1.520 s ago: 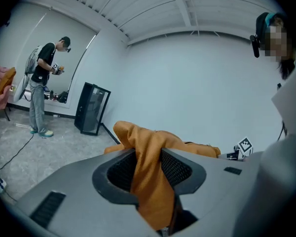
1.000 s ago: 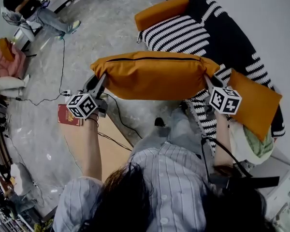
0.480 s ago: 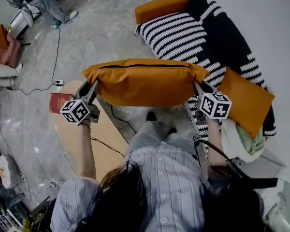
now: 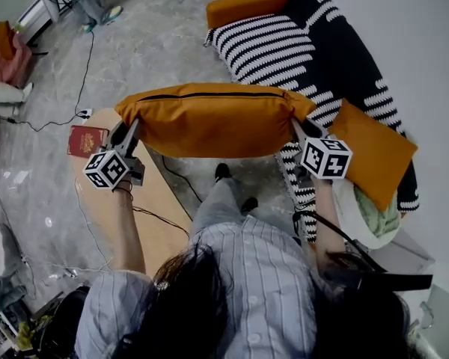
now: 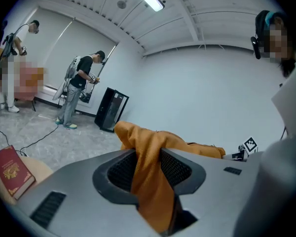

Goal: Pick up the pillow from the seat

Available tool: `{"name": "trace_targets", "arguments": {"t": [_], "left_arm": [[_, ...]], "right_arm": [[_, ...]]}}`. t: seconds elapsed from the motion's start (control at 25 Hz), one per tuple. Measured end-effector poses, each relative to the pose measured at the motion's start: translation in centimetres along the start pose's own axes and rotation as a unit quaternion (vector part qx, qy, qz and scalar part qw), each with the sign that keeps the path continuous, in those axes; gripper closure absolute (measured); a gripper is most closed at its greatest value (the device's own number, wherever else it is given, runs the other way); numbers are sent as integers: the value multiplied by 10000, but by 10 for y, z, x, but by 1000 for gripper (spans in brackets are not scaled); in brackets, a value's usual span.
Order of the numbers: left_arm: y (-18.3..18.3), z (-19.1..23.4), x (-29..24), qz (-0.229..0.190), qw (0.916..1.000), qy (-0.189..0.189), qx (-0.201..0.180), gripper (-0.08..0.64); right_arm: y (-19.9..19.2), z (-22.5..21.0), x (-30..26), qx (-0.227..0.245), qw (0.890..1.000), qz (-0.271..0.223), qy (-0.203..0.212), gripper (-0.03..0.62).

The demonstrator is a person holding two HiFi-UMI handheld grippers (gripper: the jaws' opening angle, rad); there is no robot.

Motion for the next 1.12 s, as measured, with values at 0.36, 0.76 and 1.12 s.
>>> {"name": "trace_targets", "arguments": {"t": [0.36, 0.76, 1.12], "left_arm": [[-17, -47, 40, -135, 9998, 76, -106, 400], [-48, -93, 69, -87, 9996, 46, -249, 400], [-68, -119, 79, 36, 9994, -4, -343, 400]], "right_arm": [[-18, -8, 53, 67, 9998, -136, 105, 517], [-57, -26, 106, -44, 9995, -308, 69, 517], [-82, -41, 131, -187, 9993, -325, 2, 517]]}}
Point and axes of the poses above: the fingertips, and each gripper's own axes: x backward along the fingers, z to its left, y out of its top, the point moved 1 cm from there along x, backward along the fingers, and after that the axes turned 5 degrees about x, right-handed, at the moved point
